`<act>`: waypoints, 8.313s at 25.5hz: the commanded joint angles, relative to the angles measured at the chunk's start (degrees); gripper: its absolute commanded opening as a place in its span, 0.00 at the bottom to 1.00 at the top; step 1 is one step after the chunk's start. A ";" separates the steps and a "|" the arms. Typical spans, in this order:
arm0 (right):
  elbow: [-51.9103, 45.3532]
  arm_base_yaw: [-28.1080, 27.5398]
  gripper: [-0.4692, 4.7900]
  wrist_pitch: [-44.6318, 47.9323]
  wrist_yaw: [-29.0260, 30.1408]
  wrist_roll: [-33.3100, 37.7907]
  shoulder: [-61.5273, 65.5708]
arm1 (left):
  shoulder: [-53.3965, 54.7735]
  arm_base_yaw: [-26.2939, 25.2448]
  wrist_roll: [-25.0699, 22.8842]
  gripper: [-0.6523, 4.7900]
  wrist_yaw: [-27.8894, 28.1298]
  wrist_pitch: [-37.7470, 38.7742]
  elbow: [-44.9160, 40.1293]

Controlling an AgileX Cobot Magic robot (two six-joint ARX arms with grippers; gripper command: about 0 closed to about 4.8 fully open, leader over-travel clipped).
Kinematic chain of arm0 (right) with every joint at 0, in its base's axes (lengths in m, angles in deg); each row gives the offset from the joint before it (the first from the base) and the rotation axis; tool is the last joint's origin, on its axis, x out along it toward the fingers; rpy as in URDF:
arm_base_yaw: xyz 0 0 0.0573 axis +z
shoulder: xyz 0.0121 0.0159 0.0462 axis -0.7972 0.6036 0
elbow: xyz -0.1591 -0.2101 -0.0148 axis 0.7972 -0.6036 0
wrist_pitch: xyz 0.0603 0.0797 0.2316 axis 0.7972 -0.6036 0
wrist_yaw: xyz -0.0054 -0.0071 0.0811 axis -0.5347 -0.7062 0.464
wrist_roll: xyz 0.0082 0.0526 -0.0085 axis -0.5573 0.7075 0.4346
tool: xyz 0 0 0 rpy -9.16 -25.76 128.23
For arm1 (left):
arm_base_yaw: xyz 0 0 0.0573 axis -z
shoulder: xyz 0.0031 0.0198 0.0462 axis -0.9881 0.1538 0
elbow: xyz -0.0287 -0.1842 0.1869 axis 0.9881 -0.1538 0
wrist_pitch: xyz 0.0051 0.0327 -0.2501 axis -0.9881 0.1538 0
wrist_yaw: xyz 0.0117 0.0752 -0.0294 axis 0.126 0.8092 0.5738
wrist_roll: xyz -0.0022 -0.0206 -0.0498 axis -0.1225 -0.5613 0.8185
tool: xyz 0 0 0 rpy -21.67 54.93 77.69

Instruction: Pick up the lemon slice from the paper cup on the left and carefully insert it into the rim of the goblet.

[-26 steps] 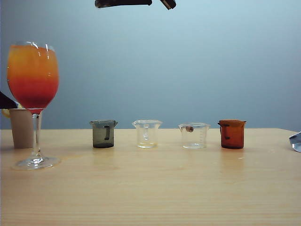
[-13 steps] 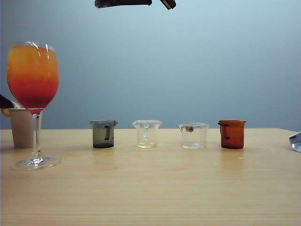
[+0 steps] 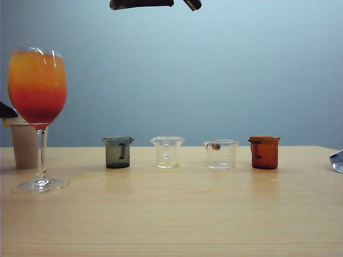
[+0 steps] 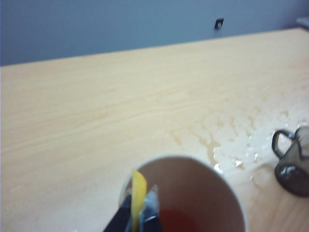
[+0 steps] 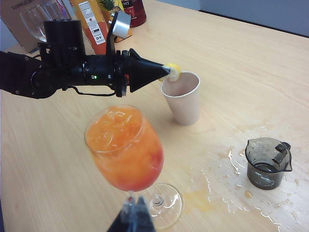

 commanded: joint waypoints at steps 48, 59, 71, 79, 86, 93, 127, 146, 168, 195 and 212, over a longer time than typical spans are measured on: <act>10.08 0.98 0.08 -19.76 4.90 -8.94 -5.16 | -45.05 4.63 -12.26 0.11 -11.43 62.12 0.55; 10.08 1.14 0.08 -16.94 6.67 -8.96 -3.43 | -38.16 4.98 -12.41 0.11 -13.66 57.44 0.55; 10.08 1.09 0.08 -15.47 7.65 -8.55 -2.25 | -35.08 5.84 -12.63 0.11 -15.39 55.04 0.55; 10.08 1.09 0.08 -14.45 7.65 -8.55 -2.27 | -34.91 5.86 -14.49 0.11 -16.02 57.13 0.55; 10.08 1.11 0.08 -14.47 7.65 -8.55 -2.27 | -34.51 6.12 -17.42 0.11 -15.98 59.87 0.52; 10.08 1.11 0.08 -14.43 7.65 -8.55 -2.27 | -34.32 6.12 -20.39 0.11 -15.93 60.96 0.55; 9.92 1.09 0.08 -15.82 7.58 -8.59 -2.27 | -37.57 5.95 -20.37 0.11 -12.09 63.47 0.59; 9.90 1.09 0.08 -15.76 7.52 -8.20 -2.27 | -41.18 6.03 -19.71 0.11 -8.70 63.71 0.59; 9.90 1.09 0.08 -15.76 7.48 -8.22 -2.27 | -41.66 6.45 -8.24 0.11 -9.86 56.41 0.59; 9.90 1.09 0.08 -15.76 7.48 -8.22 -2.27 | -41.81 6.45 -7.89 0.11 -11.28 55.87 0.59; 9.90 1.09 0.08 -15.76 7.50 -8.20 -2.27 | -42.05 14.80 -3.02 0.11 6.10 54.29 0.61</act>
